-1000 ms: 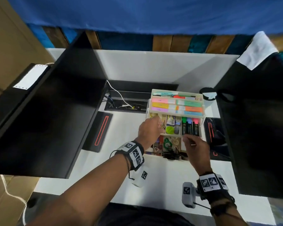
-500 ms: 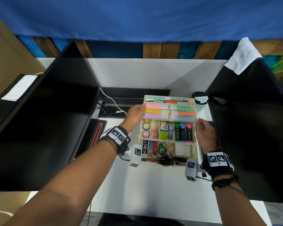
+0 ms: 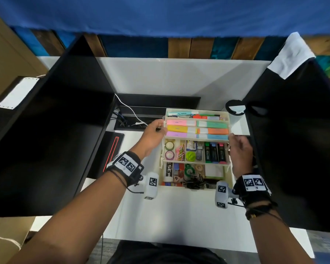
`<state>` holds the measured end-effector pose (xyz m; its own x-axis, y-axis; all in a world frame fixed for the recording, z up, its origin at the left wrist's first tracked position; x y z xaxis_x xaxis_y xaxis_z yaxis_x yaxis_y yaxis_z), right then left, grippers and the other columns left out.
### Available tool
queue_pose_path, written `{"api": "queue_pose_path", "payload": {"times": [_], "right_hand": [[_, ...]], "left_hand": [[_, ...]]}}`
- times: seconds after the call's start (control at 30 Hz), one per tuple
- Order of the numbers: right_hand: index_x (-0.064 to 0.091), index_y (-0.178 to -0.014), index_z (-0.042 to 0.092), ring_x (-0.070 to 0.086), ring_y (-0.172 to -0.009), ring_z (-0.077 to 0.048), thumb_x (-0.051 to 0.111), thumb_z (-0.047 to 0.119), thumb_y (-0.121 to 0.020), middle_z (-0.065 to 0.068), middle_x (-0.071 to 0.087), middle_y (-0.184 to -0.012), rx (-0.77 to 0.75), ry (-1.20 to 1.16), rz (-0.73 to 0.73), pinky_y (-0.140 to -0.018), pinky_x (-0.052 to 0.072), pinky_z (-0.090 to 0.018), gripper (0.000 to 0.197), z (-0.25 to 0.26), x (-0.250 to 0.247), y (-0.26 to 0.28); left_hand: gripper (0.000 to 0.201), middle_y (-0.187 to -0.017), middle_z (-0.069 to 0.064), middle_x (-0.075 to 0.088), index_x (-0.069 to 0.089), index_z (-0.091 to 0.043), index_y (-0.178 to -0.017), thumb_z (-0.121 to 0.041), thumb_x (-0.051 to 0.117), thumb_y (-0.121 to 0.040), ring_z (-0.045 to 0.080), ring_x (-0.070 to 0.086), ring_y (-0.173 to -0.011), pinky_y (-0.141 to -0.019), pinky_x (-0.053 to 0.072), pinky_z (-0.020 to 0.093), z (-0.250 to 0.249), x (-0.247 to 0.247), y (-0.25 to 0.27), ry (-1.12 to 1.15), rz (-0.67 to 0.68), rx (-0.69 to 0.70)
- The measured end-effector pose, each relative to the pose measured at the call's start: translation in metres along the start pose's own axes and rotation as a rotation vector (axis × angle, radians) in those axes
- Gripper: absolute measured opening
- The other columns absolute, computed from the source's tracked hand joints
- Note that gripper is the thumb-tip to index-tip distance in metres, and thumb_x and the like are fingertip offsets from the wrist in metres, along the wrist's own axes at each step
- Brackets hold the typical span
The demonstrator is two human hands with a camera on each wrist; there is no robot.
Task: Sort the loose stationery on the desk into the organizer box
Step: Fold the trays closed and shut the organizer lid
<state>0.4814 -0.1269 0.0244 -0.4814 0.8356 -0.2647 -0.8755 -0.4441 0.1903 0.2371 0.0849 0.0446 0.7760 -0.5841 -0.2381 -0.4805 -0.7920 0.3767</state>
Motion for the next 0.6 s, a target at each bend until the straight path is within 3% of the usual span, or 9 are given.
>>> {"api": "queue_pose_path", "payload": {"times": [0.07,0.13,0.23,0.3,0.4,0.5,0.6], "right_hand": [[0.060,-0.087,0.013,0.061,-0.074,-0.017,0.066,0.049,-0.094,-0.004,0.068,-0.081,-0.021,0.001,0.009,-0.076,0.055,-0.044,0.037,-0.001,-0.001,0.003],[0.059,-0.086,0.015,0.064,-0.078,-0.019,0.066,0.046,-0.094,-0.006,0.070,-0.085,-0.041,0.008,0.019,-0.080,0.057,-0.046,0.033,-0.003,-0.004,0.007],[0.061,-0.088,0.017,0.071,-0.089,-0.027,0.067,0.042,-0.095,-0.010,0.073,-0.094,-0.077,0.019,0.044,-0.084,0.058,-0.049,0.026,-0.003,-0.009,0.015],[0.063,-0.088,0.017,0.070,-0.089,-0.025,0.069,0.031,-0.096,-0.007,0.072,-0.093,-0.098,0.002,0.039,-0.087,0.058,-0.049,0.018,-0.003,-0.014,0.022],[0.064,-0.084,0.020,0.065,-0.083,-0.017,0.070,0.018,-0.095,-0.006,0.069,-0.088,-0.112,-0.030,0.026,-0.088,0.057,-0.048,0.013,-0.003,-0.021,0.032],[0.066,-0.088,0.013,0.061,-0.080,-0.015,0.069,0.011,-0.094,-0.007,0.066,-0.085,-0.107,-0.019,0.025,-0.089,0.057,-0.047,0.007,-0.006,-0.026,0.044],[0.073,-0.091,0.016,0.069,-0.082,-0.020,0.074,0.013,-0.091,-0.003,0.074,-0.087,-0.107,0.028,-0.022,-0.091,0.059,-0.047,0.003,-0.014,-0.034,0.052]], "left_hand": [[0.030,-0.132,-0.010,0.066,0.060,-0.032,-0.133,-0.023,0.058,-0.104,0.012,0.062,-0.121,-0.099,0.051,0.032,0.005,-0.002,0.008,0.000,0.025,-0.003],[0.032,-0.136,-0.010,0.062,0.057,-0.032,-0.135,-0.022,0.058,-0.105,0.011,0.060,-0.122,-0.090,0.049,0.025,0.006,-0.004,0.017,0.007,0.030,0.007],[0.036,-0.135,-0.007,0.059,0.055,-0.028,-0.137,-0.015,0.060,-0.104,0.007,0.065,-0.110,-0.075,0.051,0.015,0.005,-0.006,0.033,0.059,0.002,0.022],[0.039,-0.134,-0.007,0.058,0.053,-0.026,-0.138,-0.011,0.060,-0.103,0.006,0.068,-0.102,-0.067,0.053,0.010,0.004,-0.005,0.043,0.073,-0.004,0.019],[0.041,-0.138,-0.008,0.056,0.053,-0.028,-0.138,-0.011,0.062,-0.102,0.012,0.067,-0.106,-0.069,0.050,0.014,0.004,-0.004,0.056,0.038,-0.001,0.008],[0.039,-0.138,-0.008,0.054,0.054,-0.031,-0.135,-0.013,0.063,-0.101,0.016,0.061,-0.113,-0.074,0.047,0.017,0.012,-0.006,0.069,-0.016,0.017,0.005],[0.041,-0.136,-0.008,0.052,0.051,-0.034,-0.136,-0.018,0.065,-0.101,0.015,0.059,-0.113,-0.075,0.047,0.018,0.024,-0.007,0.079,-0.021,0.044,-0.014]]}}
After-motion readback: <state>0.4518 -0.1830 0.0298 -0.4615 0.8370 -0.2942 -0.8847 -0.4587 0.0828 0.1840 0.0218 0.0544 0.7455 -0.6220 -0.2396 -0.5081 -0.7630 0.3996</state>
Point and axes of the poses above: each hand's wrist, its own y-axis away from the middle knuckle, its own x-axis out of the palm, z = x × y, the point moved 4 cm from there along -y, towards the middle knuckle
